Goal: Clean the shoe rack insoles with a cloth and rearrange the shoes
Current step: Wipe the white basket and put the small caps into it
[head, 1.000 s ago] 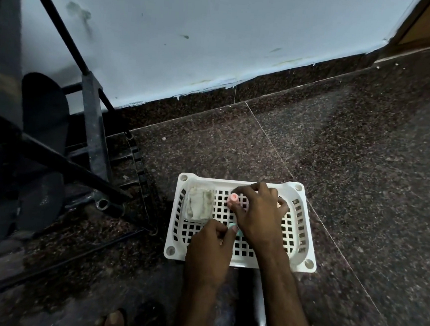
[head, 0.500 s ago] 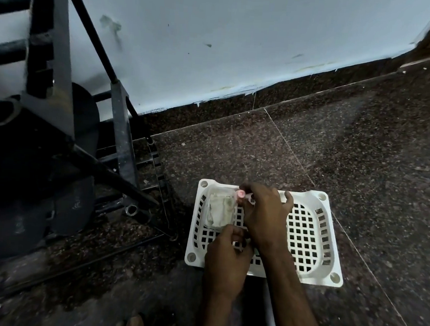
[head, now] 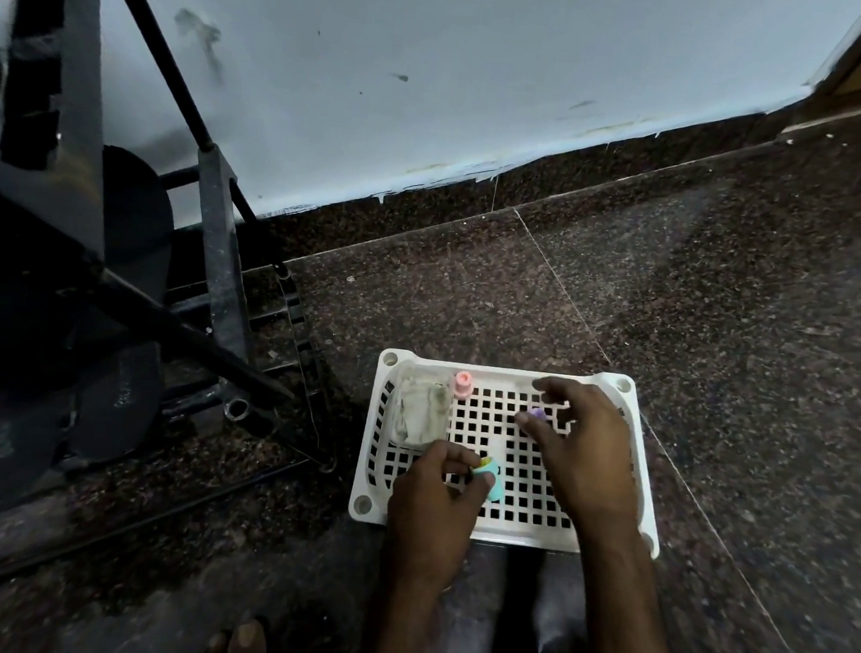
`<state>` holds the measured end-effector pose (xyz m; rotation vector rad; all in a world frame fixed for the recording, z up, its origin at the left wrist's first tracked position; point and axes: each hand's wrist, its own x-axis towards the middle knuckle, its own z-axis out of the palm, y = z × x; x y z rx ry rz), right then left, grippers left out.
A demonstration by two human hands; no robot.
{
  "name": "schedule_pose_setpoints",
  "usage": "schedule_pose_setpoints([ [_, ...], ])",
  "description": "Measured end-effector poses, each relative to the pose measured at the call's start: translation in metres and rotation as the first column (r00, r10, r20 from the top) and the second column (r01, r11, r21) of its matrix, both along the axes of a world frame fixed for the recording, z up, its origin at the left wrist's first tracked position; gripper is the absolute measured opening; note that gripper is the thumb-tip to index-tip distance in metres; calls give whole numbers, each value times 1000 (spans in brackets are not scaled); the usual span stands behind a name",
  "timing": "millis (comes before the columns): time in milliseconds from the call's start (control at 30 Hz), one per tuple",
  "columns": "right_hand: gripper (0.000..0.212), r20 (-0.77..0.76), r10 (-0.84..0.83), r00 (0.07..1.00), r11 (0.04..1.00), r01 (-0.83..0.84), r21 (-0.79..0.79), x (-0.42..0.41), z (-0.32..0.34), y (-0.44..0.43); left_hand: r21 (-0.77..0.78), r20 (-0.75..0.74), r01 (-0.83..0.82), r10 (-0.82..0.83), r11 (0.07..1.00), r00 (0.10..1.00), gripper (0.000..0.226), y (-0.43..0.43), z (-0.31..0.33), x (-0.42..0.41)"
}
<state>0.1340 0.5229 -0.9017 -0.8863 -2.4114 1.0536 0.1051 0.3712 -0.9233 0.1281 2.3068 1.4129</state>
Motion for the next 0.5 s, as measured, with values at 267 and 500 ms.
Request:
schedule_pose_setpoints([
  [267, 39, 167, 39, 985, 999, -41, 8, 8, -23, 9, 21, 4, 1, -1, 1000, 1000, 16, 0, 1, -1],
  [500, 20, 80, 42, 996, 998, -45, 45, -21, -33, -4, 22, 6, -5, 5, 1000, 1000, 16, 0, 1, 0],
])
